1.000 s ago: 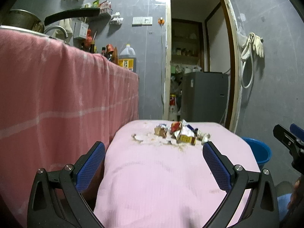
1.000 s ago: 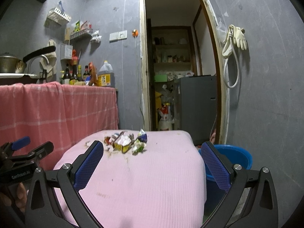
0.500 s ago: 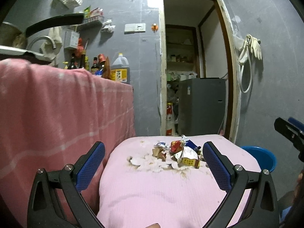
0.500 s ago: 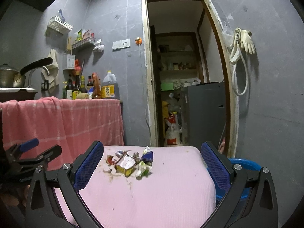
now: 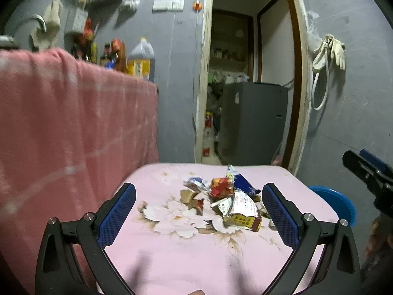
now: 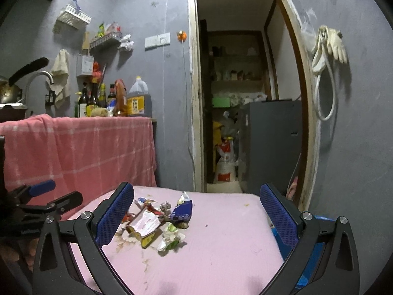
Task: Collect trash
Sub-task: 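Move both tools down toward the trash pile on the stool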
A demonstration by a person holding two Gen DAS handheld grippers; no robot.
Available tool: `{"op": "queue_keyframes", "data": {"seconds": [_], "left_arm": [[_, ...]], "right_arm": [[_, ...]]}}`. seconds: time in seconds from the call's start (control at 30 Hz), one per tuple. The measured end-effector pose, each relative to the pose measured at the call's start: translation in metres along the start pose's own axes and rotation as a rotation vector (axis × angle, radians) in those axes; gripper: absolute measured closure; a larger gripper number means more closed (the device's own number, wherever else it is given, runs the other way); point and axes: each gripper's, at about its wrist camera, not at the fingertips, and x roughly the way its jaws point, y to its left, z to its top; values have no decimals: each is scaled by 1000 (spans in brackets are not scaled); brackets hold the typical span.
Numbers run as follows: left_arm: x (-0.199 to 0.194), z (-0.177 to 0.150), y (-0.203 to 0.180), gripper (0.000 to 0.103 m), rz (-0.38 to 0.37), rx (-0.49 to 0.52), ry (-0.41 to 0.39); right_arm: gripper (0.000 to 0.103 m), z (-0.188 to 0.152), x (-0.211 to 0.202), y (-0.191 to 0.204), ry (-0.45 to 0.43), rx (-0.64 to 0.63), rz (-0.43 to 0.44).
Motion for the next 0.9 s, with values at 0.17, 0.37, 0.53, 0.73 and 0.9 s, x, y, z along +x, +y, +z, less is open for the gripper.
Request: {"op": "queue_keyframes", "data": {"seconds": [0.17, 0.37, 0.53, 0.73, 0.9], "left_arm": [[25, -1, 1, 2, -29, -1, 65], [50, -9, -2, 3, -57, 18, 177], [61, -13, -2, 4, -111, 18, 253], [75, -13, -3, 31, -193, -20, 332], [85, -13, -1, 50, -254, -71, 384]], "right_arm": [[0, -6, 29, -12, 77, 17, 41], [0, -24, 56, -14, 195, 4, 62], [0, -37, 69, -18, 292, 29, 107], [0, -44, 78, -26, 345, 75, 168], [18, -50, 90, -25, 400, 91, 220]]}}
